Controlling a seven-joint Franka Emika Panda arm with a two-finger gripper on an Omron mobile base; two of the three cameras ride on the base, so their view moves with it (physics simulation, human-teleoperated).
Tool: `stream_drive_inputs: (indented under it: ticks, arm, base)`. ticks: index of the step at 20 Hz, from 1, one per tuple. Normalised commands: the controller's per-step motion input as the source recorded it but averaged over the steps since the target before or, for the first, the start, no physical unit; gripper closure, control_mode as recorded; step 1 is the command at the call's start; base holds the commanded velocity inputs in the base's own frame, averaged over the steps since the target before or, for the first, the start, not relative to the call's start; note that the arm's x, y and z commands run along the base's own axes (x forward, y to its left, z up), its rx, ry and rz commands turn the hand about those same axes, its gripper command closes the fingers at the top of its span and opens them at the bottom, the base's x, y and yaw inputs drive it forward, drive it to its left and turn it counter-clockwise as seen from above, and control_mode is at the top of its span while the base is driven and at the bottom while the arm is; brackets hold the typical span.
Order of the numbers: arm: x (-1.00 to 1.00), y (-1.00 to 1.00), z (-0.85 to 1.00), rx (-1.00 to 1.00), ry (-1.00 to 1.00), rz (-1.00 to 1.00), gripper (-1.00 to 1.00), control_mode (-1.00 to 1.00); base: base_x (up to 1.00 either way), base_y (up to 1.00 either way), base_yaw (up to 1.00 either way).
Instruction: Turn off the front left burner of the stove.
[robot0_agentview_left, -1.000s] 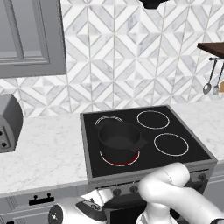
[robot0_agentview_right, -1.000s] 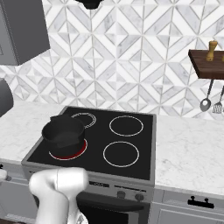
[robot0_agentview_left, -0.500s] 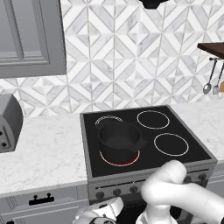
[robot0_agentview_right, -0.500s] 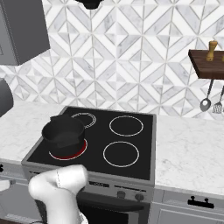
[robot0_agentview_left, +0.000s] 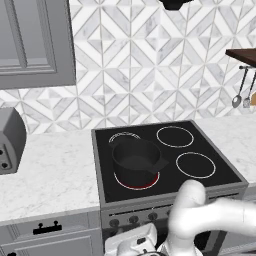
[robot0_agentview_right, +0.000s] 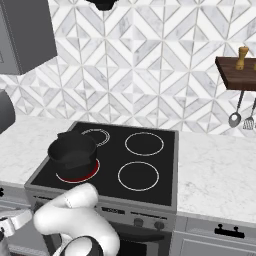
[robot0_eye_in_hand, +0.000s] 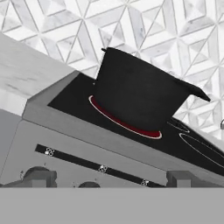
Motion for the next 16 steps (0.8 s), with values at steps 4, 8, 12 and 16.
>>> stream_drive_inputs:
  ticks: [4, 8, 12, 16]
  arm:
    - [0.03, 0.04, -0.06, 0.03, -0.04, 0.07, -1.0, -1.0]
    - [0.04, 0.23, -0.28, -0.01, 0.0, 0.0, -1.0, -1.0]
    - [0.08, 0.35, -0.38, -0.01, -0.03, 0.0, -1.0, -1.0]
    - [0.03, 0.51, -0.45, 0.0, -0.04, 0.0, -1.0, -1.0]
  base:
    - [0.0, 0.0, 0.0]
    - [0.0, 0.0, 0.0]
    - [0.0, 0.0, 0.0]
    - [0.0, 0.0, 0.0]
